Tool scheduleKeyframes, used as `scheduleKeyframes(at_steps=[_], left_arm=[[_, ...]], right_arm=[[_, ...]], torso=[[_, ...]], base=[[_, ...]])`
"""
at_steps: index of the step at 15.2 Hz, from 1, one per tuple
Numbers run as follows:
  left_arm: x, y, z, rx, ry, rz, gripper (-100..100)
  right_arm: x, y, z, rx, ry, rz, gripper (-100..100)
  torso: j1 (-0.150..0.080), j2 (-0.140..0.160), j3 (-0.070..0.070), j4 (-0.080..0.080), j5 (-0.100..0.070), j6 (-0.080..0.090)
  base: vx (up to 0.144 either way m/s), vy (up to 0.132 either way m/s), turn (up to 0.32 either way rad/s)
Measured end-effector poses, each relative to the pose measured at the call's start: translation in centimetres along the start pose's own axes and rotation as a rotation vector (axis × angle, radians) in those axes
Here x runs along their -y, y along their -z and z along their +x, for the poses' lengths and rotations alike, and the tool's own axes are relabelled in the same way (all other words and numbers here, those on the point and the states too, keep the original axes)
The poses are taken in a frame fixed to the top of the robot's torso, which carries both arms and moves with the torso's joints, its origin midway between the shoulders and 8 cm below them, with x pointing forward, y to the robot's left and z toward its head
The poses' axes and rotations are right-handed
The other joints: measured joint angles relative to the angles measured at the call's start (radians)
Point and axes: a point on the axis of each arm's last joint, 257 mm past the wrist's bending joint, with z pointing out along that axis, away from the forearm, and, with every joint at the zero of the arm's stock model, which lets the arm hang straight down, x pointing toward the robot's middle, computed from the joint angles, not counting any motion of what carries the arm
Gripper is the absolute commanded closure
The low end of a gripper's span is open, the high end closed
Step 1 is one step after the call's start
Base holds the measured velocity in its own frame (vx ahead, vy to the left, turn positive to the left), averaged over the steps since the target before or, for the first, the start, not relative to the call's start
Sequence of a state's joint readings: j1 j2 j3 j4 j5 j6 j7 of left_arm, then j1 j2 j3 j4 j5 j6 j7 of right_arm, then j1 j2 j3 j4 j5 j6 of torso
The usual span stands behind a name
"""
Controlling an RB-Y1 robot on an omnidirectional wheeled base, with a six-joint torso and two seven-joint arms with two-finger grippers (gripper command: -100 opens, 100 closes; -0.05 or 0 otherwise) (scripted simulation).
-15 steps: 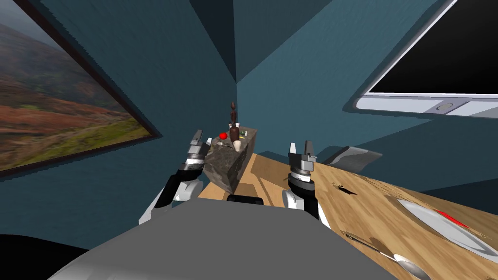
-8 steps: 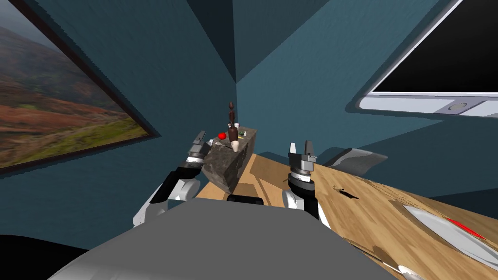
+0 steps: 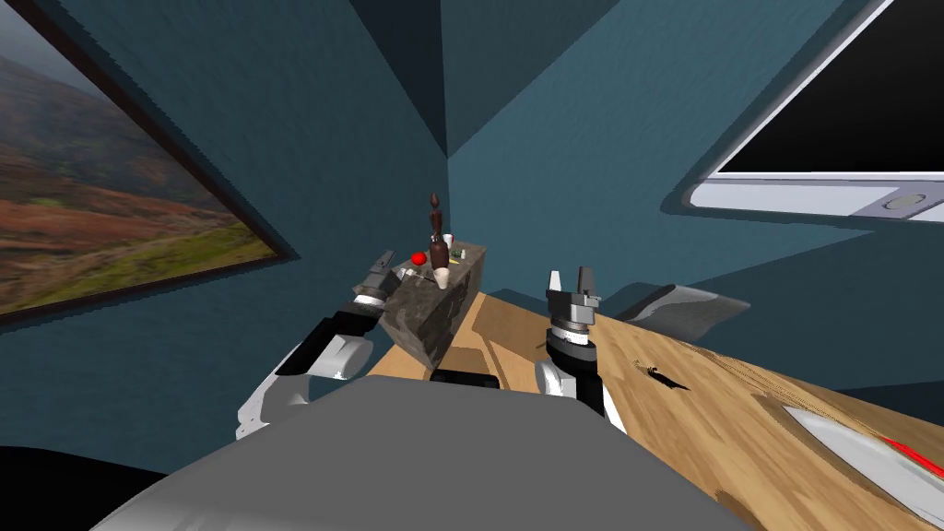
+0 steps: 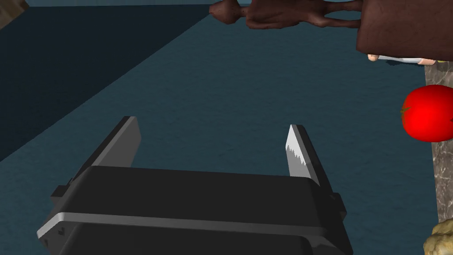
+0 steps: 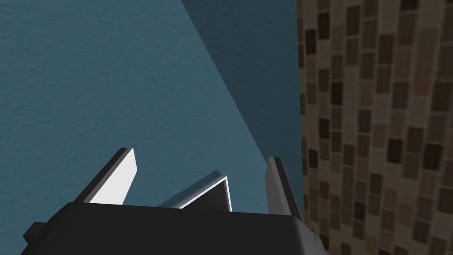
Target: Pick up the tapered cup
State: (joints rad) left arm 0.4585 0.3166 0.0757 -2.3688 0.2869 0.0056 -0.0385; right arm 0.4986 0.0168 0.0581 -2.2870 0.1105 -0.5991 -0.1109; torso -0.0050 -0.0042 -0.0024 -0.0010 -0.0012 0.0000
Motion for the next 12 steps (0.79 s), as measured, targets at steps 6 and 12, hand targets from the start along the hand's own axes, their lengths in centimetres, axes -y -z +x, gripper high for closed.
scheduleKeyframes(at_steps=[6, 12], left_arm=[[-2.1, -0.2, -0.4, -0.026, 0.026, -0.106, -100], [-4.2, -0.1, -0.7, -0.046, 0.05, -0.213, -100]], right_arm=[[0.0, 0.0, 0.0, 0.0, 0.0, 0.0, 0], [0.0, 0.0, 0.0, 0.0, 0.0, 0.0, 0]], torso=[[0.001, -0.001, -0.001, 0.0, 0.0, 0.0], [0.001, -0.002, -0.001, 0.0, 0.0, 0.0]], base=[[0.06, -0.065, 0.049], [0.064, -0.055, 0.041]])
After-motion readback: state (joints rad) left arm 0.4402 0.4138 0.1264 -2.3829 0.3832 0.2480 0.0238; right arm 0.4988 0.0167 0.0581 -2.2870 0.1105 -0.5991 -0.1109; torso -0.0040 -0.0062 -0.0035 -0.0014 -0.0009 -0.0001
